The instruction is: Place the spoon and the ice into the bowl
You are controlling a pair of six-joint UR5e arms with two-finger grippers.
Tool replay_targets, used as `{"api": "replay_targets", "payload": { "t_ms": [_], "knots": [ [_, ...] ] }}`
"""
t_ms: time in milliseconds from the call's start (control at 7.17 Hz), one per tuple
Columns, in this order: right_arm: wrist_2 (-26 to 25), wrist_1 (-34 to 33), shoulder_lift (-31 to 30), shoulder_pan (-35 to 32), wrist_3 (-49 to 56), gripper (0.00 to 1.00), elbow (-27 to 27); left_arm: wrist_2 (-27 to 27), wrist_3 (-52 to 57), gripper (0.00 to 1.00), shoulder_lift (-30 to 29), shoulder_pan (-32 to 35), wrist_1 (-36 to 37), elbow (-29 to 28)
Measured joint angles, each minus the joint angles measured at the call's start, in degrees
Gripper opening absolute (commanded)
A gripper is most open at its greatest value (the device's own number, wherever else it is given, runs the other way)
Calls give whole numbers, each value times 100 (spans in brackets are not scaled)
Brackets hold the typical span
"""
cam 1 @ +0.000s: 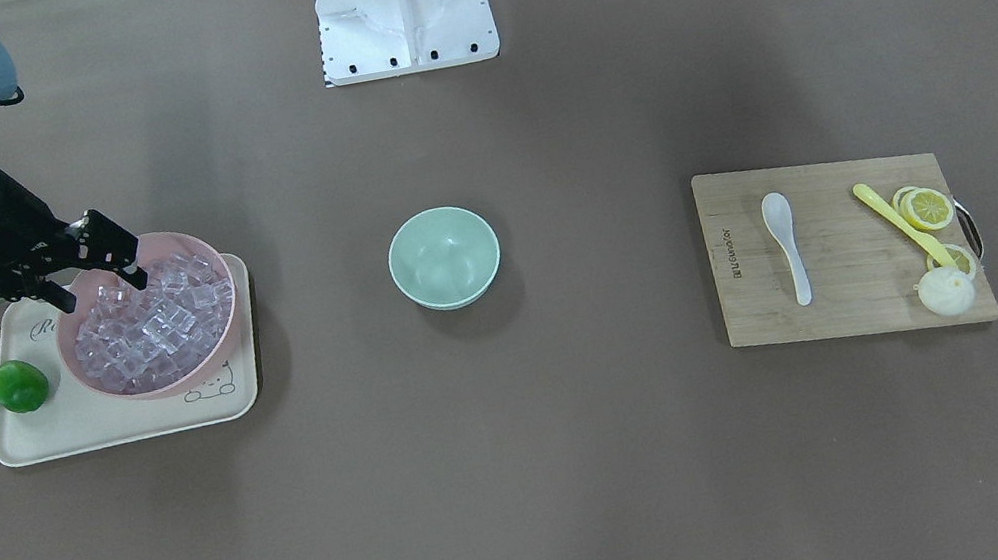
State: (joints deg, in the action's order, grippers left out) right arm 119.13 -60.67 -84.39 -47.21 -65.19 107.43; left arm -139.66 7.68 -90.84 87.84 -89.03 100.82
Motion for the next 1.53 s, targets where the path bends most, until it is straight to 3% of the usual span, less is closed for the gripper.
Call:
{"api": "replay_targets", "payload": {
  "t_ms": [558,698,837,1535],
  "knots": [
    [-72,40,418,178,-745,63,-620,4,-307,98,-30,-4,-178,-51],
    [-71,49,423,178,-737,39,-698,2,-316,98,-29,-4,-194,-48],
    [-72,54,423,179,-750,0,-731,1,-319,98,-23,-4,-199,-45],
    [25,27,467,140,-727,0,-635,2,-311,98,-13,-2,-202,-68]
  ]
}}
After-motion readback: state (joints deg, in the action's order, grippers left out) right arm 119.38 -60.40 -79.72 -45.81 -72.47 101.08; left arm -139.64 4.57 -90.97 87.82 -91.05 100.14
